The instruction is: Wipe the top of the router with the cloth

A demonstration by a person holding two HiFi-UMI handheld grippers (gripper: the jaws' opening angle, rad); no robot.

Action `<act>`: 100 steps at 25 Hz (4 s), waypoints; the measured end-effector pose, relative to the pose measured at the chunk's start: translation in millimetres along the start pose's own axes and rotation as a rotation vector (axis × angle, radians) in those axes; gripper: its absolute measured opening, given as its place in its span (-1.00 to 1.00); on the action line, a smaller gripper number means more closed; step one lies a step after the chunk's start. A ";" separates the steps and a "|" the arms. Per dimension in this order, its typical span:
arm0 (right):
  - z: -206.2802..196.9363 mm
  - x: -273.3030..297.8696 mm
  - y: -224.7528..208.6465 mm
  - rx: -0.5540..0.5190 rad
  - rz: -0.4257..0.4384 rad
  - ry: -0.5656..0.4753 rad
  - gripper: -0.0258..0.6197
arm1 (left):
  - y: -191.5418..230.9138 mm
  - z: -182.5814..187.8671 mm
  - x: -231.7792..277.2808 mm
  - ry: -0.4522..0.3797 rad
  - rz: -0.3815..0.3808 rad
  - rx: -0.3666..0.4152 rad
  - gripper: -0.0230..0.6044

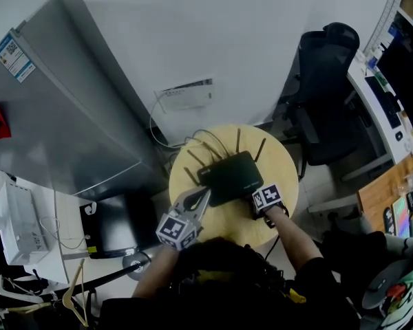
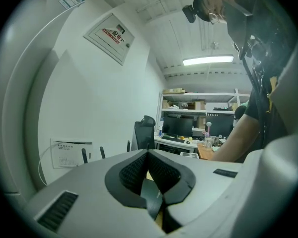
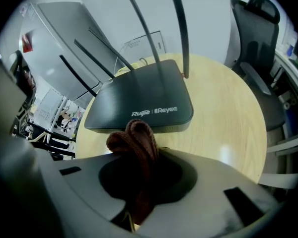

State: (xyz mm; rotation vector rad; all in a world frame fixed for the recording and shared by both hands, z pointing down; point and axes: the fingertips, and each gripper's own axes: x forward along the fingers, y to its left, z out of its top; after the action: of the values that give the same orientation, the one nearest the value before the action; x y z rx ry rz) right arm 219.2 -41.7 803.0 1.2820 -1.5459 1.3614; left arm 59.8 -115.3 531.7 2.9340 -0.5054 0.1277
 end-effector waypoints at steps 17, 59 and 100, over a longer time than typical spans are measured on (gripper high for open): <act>5.5 -15.2 -62.8 0.025 -0.013 -0.035 -0.74 | -20.6 1.1 14.6 -0.015 0.128 -0.003 -0.94; -112.3 -332.3 99.6 -0.021 0.041 -1.323 -0.74 | -82.8 21.7 -234.0 -0.180 0.277 0.048 -0.94; -235.3 -378.4 84.7 -0.113 -0.071 -1.374 -0.75 | -184.4 13.8 -262.1 -0.259 0.367 -0.024 -0.94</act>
State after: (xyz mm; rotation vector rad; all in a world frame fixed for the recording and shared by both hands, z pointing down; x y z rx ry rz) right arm 214.1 268.2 471.9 2.3490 -2.2731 0.1606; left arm -123.1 138.8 462.5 2.8148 -1.0711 -0.2164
